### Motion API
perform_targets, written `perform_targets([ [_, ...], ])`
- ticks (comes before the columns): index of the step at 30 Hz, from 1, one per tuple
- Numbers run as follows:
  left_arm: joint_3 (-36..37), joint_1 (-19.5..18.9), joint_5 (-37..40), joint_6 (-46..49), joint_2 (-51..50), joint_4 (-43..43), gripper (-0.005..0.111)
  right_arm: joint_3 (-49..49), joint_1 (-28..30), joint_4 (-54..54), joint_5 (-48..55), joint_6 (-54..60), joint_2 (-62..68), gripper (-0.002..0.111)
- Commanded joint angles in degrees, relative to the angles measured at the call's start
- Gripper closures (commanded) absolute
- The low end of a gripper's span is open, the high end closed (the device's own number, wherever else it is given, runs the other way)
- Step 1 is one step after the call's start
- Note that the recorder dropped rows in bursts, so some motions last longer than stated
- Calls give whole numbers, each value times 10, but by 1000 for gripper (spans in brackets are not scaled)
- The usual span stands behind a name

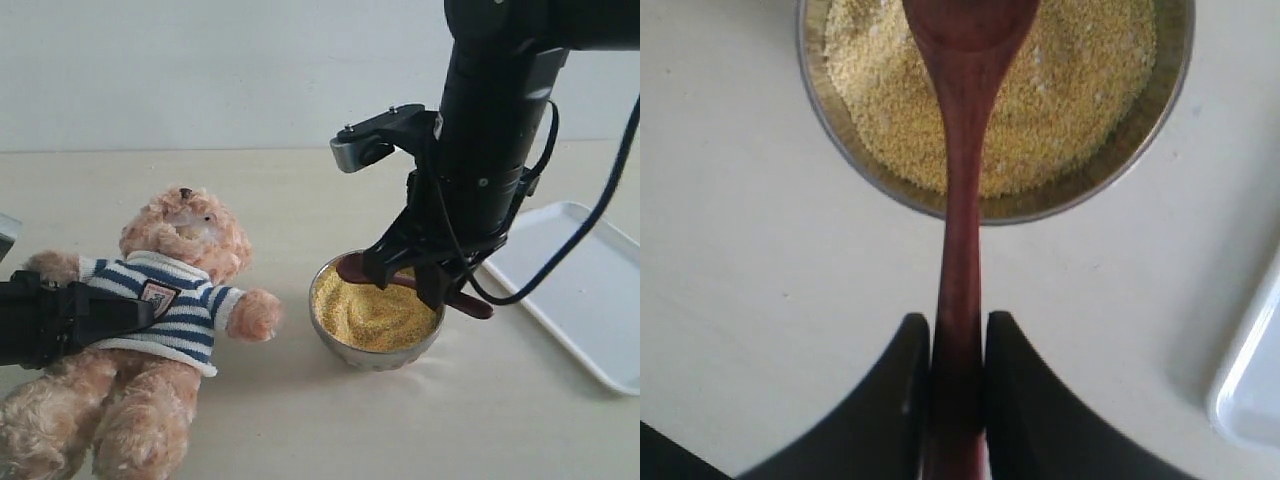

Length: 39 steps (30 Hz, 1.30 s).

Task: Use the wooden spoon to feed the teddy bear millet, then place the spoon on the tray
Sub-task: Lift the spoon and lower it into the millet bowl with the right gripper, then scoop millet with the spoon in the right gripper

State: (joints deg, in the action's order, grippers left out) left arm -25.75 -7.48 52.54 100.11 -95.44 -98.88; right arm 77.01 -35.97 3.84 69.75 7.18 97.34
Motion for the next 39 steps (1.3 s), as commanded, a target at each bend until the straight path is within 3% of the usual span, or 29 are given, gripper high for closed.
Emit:
perform_targets([
  [1,4,0,11,-2,1,-11,102,-47,0,1,2,-2,-38,108],
  [21,4,0,11,5,1,-11,102,-54,0,4,2,10,46,108],
  [31,4,0,11,6,1,-11,102,-2,0,-126,2,-20,38,108],
  [39,4,0,11,6,1,-11,102,8,-16,-170,2,-21,79,108],
])
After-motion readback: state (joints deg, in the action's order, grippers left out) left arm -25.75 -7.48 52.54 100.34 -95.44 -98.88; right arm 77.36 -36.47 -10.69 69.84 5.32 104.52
